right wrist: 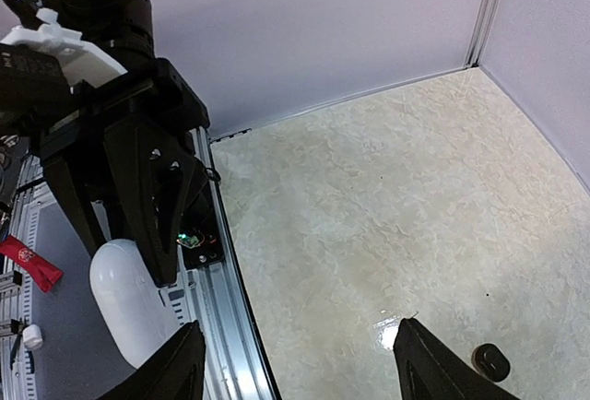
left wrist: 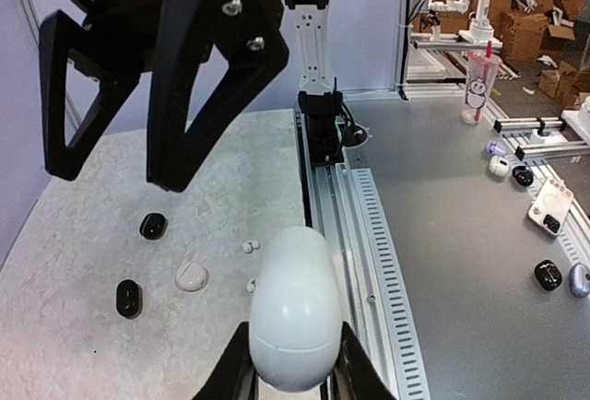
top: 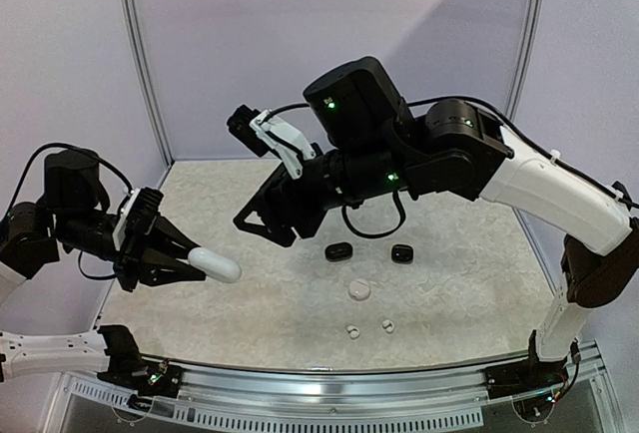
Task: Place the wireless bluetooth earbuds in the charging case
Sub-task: Open the charging case.
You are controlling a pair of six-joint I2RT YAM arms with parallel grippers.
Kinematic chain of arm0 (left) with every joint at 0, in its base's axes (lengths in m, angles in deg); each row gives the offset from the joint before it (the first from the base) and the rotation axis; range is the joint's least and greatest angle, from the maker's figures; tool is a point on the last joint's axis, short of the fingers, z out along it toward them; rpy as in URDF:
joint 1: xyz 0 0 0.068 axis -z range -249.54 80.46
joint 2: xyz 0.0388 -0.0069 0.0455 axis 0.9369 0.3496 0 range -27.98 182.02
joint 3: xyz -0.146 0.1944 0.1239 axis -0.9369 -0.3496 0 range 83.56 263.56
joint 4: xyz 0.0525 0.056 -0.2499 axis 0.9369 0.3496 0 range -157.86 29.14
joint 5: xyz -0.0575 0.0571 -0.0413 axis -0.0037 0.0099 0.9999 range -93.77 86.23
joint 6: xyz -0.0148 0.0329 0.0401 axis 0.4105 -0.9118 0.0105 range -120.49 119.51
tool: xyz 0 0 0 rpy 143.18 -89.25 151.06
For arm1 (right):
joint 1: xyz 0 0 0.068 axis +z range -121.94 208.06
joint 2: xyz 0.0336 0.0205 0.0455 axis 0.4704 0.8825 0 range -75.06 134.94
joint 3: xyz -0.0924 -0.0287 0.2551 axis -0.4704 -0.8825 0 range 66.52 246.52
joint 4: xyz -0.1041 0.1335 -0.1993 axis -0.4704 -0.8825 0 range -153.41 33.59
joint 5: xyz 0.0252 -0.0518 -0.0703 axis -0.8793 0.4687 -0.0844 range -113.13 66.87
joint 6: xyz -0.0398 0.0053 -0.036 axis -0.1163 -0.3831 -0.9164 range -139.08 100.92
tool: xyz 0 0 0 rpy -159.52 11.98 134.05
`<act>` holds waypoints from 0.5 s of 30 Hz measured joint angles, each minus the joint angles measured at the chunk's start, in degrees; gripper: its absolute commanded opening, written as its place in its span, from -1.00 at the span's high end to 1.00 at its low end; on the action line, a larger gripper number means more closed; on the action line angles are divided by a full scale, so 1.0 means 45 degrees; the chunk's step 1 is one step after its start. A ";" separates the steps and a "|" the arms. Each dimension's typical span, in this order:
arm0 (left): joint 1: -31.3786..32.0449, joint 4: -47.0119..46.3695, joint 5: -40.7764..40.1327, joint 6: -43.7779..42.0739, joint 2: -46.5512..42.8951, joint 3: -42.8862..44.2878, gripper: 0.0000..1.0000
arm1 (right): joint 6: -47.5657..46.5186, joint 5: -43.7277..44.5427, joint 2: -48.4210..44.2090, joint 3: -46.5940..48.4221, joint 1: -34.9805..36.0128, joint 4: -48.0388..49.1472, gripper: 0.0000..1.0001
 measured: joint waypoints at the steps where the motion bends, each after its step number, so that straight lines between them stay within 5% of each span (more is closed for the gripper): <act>1: -0.0005 -0.0253 0.0029 0.0413 -0.0087 -0.0170 1.00 | 0.0024 -0.0005 0.0000 -0.0010 0.0000 0.0005 -0.54; 5: -0.0107 -0.1112 0.0019 0.2059 -0.0180 -0.1005 1.00 | -0.0107 -0.0622 -0.0194 -0.0403 0.0039 0.0389 -0.97; 15: -0.0325 -0.2152 0.0083 0.3648 -0.0160 -0.1214 1.00 | -0.1049 -0.1593 -0.0189 -0.0622 0.0617 0.0695 -0.98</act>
